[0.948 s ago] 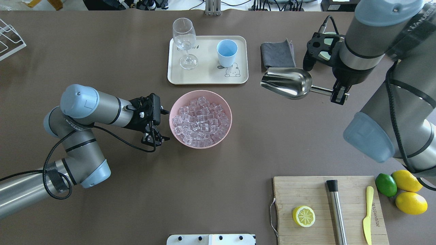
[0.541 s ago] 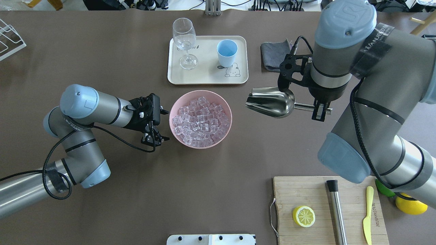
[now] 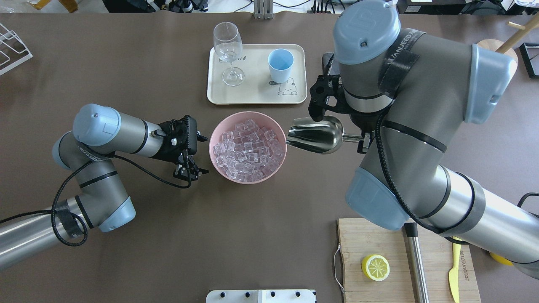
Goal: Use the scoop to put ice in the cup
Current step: 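Lower the scoop into the ice bowl beside the left gripper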
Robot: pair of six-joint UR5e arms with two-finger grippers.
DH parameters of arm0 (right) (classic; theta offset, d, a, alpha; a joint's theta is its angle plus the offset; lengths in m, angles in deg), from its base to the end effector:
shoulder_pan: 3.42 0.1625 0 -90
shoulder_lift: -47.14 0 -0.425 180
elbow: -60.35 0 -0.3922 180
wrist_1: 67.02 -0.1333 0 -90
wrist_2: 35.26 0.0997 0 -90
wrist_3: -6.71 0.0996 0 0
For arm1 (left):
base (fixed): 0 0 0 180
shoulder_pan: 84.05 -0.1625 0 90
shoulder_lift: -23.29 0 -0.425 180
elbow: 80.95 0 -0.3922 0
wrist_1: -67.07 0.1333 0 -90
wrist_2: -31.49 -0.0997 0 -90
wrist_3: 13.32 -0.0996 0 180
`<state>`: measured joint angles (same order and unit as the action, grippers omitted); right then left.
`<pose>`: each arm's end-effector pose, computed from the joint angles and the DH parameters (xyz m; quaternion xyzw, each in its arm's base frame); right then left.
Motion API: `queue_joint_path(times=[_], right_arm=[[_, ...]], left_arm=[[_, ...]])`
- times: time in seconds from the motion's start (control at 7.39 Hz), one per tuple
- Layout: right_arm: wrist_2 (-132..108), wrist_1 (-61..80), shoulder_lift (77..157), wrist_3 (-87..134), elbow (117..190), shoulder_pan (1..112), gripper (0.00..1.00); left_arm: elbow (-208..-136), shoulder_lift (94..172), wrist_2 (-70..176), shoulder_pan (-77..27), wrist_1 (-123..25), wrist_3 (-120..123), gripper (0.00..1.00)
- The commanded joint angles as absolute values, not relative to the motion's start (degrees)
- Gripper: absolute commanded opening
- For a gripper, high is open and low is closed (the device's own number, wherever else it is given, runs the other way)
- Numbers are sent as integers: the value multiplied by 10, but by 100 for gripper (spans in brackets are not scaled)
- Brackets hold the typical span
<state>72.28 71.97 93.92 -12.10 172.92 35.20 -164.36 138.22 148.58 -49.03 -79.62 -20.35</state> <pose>-0.3846 -0.4394 0.1766 0.0963 -0.1853 -0.5803 0.7872 0.4924 -0.4524 0.3511 0.4655 0.4103 0.5195 0.5875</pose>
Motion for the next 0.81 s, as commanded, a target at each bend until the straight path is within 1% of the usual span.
queue_joint_path(times=[0.0,0.68], right_arm=[[721,761,896,-121,1708,342,0],[676,762,880,-120,1658,314,0]], left_arm=[[-1644,1382,1487,-490,-796,-204,98],[-1644,1383,1486,-490,-796,-204,98]])
